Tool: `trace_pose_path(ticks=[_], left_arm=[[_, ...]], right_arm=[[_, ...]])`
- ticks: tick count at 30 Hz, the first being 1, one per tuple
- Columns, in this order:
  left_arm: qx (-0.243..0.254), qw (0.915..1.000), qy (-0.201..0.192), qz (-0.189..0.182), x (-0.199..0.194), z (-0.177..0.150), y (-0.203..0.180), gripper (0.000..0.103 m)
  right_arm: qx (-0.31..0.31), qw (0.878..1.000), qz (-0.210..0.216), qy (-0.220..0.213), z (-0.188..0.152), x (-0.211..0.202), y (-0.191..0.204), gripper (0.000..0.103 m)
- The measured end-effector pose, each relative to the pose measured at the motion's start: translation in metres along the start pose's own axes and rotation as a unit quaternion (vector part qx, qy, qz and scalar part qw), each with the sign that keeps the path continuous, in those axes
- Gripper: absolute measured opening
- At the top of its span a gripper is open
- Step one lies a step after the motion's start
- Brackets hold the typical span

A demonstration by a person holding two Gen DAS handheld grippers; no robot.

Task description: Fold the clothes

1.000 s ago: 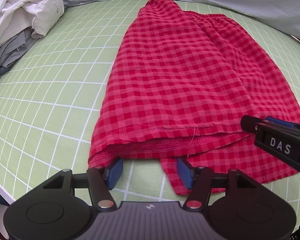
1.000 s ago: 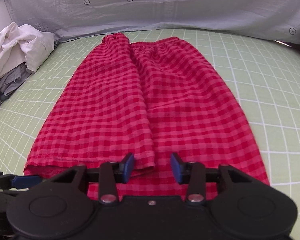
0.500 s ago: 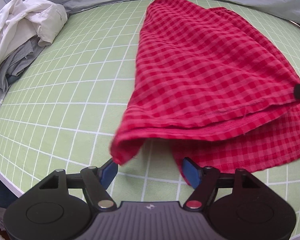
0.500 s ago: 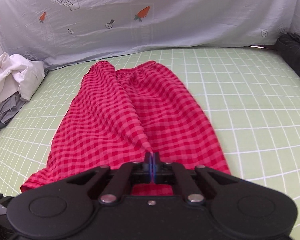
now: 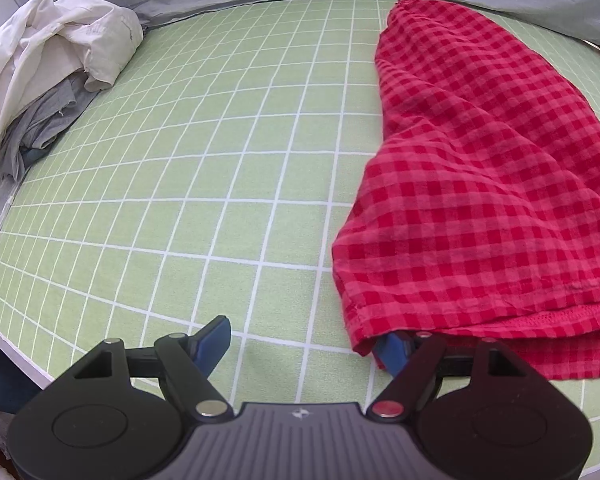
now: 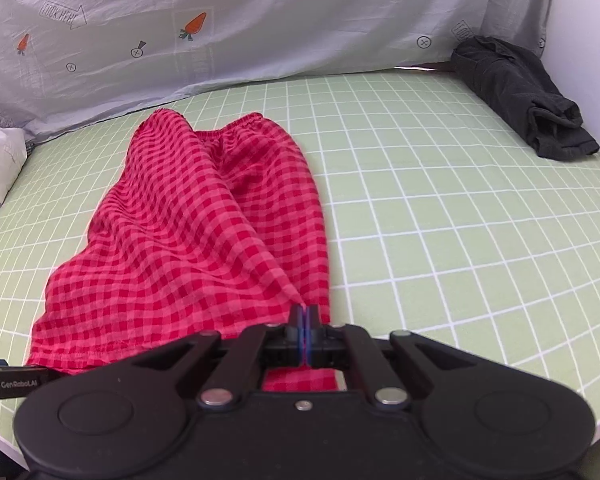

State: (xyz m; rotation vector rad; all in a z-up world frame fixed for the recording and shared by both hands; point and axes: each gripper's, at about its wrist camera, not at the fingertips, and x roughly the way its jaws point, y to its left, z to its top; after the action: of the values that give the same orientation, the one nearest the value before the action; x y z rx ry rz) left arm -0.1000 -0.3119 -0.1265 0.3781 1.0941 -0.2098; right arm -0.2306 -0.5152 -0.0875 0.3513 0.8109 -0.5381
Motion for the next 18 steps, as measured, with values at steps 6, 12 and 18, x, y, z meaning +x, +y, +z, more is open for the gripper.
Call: trace_pose_path(ticks=[6, 12, 18], left_arm=[[0.001, 1.0000, -0.001, 0.008, 0.001, 0.000, 0.000, 0.081], [-0.021, 0.9996, 0.018, -0.004, 0.004, 0.003, 0.010, 0.081], [-0.054, 0.9947, 0.059, -0.064, -0.002, 0.002, 0.034, 0.081]], right_arm=[[-0.013, 0.999, 0.003, 0.038, -0.014, 0.000, 0.004, 0.001], [-0.032, 0.995, -0.006, 0.093, -0.035, 0.022, 0.009, 0.002], [-0.032, 0.994, -0.002, 0.101, -0.035, 0.020, 0.008, 0.004]])
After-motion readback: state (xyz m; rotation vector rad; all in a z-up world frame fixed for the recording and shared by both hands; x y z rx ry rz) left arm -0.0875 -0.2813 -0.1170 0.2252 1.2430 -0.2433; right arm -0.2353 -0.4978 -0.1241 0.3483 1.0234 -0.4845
